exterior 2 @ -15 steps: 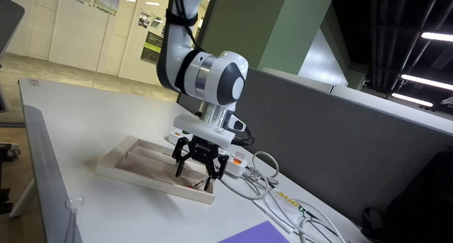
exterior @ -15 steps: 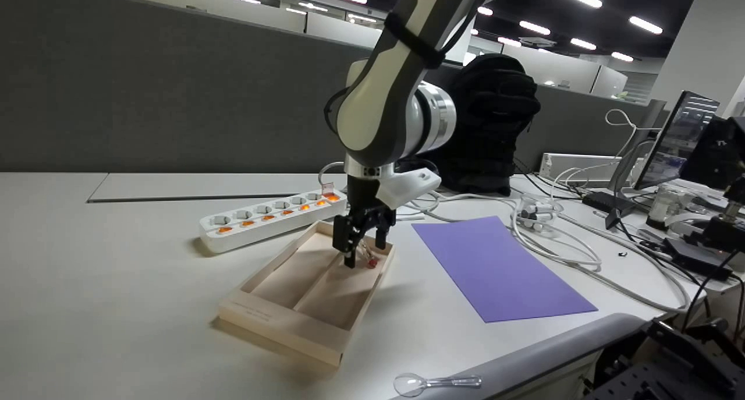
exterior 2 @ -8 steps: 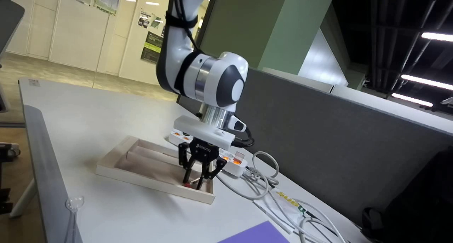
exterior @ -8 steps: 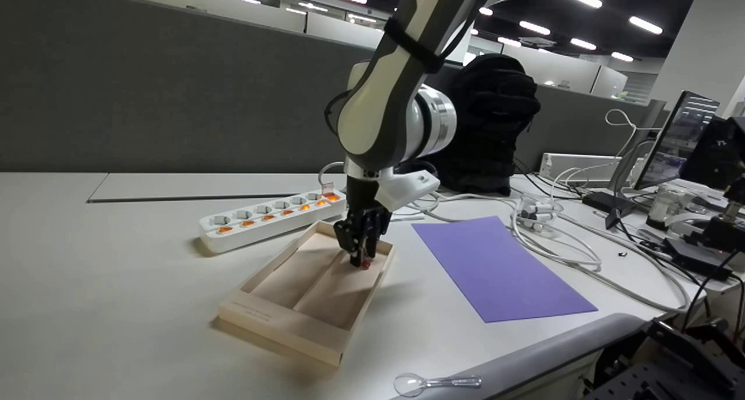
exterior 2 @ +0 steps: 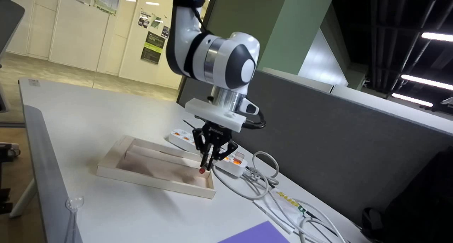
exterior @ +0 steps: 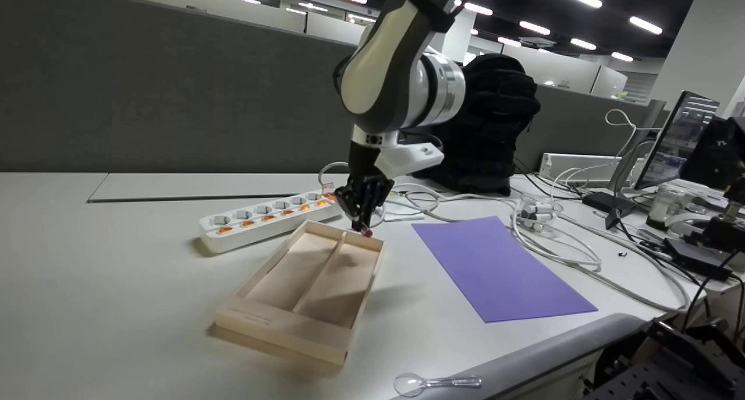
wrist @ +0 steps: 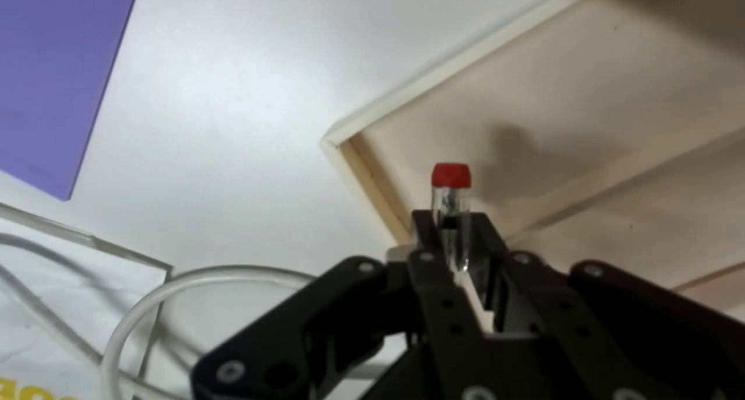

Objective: Remove the pen from the wooden tray.

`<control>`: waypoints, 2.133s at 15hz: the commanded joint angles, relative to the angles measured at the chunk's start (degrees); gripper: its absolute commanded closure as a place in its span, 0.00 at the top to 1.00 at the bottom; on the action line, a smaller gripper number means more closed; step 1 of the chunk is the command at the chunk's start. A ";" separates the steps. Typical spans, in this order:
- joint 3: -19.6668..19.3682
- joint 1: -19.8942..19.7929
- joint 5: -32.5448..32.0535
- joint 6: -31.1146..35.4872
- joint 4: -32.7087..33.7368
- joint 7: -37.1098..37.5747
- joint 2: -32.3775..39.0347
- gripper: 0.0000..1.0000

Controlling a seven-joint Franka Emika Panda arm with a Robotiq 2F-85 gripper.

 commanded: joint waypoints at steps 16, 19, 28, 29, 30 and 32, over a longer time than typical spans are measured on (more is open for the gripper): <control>-12.80 -12.07 7.40 -11.61 -3.79 11.14 -7.65 0.04; -12.27 -12.34 10.46 -12.79 -3.06 11.34 -4.47 0.04; -9.20 -13.74 18.82 -13.15 2.41 9.83 4.95 0.04; -8.98 -13.89 19.35 -13.31 2.96 9.80 5.67 0.04; -8.72 -14.16 19.98 -13.59 3.54 9.66 6.33 0.04; -8.15 -14.86 21.24 -13.73 3.86 9.16 7.11 0.04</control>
